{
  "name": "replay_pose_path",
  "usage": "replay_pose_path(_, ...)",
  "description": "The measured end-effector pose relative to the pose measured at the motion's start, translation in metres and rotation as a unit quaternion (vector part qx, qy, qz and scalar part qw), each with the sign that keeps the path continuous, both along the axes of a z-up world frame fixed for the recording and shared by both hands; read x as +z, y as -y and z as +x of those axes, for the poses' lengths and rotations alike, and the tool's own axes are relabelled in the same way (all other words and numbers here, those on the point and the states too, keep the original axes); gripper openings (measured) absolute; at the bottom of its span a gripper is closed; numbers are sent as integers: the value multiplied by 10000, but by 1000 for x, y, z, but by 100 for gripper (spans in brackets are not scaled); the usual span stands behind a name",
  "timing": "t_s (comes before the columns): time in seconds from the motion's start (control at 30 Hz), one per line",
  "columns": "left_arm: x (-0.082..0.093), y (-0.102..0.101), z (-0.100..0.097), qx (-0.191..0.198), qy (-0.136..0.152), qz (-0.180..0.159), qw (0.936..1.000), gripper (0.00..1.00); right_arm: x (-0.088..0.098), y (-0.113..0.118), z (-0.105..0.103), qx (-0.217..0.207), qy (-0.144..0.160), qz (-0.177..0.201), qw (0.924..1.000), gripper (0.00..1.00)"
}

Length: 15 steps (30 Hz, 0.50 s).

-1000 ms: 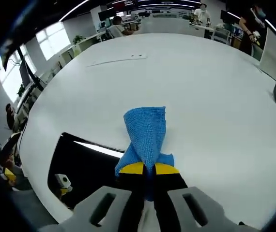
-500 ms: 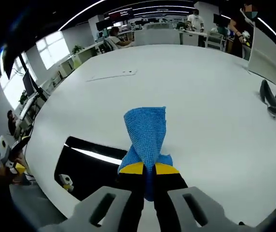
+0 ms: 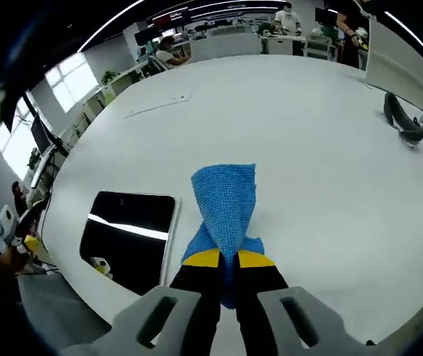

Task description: Wipe the mirror surface with the cleaning cloth until all visible marks leave the cleaned area.

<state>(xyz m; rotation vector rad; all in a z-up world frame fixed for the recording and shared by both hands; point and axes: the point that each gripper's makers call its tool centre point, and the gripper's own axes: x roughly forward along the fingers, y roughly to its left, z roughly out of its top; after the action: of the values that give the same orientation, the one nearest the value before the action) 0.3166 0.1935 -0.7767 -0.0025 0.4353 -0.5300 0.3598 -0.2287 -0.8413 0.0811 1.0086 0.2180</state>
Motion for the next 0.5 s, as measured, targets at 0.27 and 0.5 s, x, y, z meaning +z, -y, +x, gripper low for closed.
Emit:
replay_pose_path(0.27, 2, 0, -5, -12, -26, 49, 10000, 99, -39, 4, -4, 29, -158, -275, 9995, 1)
replay_pose_path(0.5, 4, -4, -10, 98, -18, 25, 9999, 99, -36, 4, -2, 242, -73, -264, 9993, 1)
